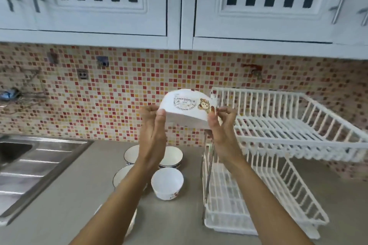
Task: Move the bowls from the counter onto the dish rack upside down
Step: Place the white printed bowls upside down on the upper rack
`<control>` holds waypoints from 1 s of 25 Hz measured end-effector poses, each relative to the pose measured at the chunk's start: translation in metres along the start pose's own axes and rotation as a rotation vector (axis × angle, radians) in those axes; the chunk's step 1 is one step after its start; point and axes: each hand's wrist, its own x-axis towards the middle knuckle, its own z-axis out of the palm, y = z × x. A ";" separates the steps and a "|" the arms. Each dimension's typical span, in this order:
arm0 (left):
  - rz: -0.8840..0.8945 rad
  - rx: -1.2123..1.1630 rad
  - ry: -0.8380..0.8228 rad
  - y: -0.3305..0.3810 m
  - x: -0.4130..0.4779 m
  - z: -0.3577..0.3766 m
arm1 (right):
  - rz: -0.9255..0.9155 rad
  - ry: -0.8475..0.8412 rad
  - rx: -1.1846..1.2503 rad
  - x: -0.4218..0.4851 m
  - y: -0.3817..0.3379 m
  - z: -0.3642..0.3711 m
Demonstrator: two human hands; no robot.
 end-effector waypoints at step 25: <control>-0.617 0.227 -0.733 -0.030 0.127 0.231 | 0.214 -0.577 -1.116 0.158 0.088 -0.235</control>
